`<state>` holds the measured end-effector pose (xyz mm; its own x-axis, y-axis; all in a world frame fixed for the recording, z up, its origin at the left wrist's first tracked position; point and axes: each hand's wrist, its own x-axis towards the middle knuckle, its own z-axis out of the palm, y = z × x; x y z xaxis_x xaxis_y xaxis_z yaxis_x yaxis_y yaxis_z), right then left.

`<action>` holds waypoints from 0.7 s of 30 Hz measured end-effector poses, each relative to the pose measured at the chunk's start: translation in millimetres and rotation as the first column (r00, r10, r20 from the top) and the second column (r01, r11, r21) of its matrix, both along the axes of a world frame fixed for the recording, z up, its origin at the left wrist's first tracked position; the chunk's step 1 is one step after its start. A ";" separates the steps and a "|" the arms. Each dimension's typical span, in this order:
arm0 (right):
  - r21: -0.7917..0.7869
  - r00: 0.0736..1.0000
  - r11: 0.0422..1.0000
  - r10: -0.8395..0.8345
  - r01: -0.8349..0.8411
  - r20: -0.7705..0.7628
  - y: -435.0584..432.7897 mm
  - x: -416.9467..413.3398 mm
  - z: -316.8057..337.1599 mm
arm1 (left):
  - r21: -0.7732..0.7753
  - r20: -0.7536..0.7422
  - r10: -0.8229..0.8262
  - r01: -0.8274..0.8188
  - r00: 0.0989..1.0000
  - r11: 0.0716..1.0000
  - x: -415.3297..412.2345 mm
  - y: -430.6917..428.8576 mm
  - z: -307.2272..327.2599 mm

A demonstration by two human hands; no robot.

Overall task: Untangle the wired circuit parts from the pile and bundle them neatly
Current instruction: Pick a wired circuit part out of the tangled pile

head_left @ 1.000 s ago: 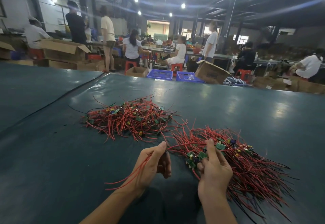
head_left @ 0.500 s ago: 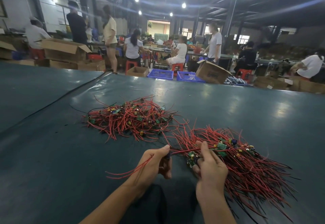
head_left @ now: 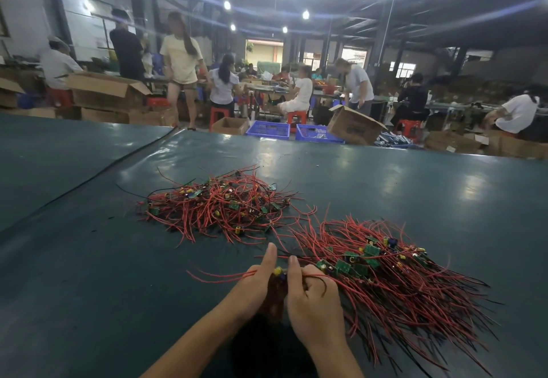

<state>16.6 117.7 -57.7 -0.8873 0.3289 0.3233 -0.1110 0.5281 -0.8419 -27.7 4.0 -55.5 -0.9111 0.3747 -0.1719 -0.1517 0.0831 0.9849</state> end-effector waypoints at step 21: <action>-0.820 0.996 0.566 -0.041 0.087 0.077 18.7 -6.5 13.1 | 0.268 -0.071 0.122 -0.099 0.990 0.958 -6.9 -10.3 -8.9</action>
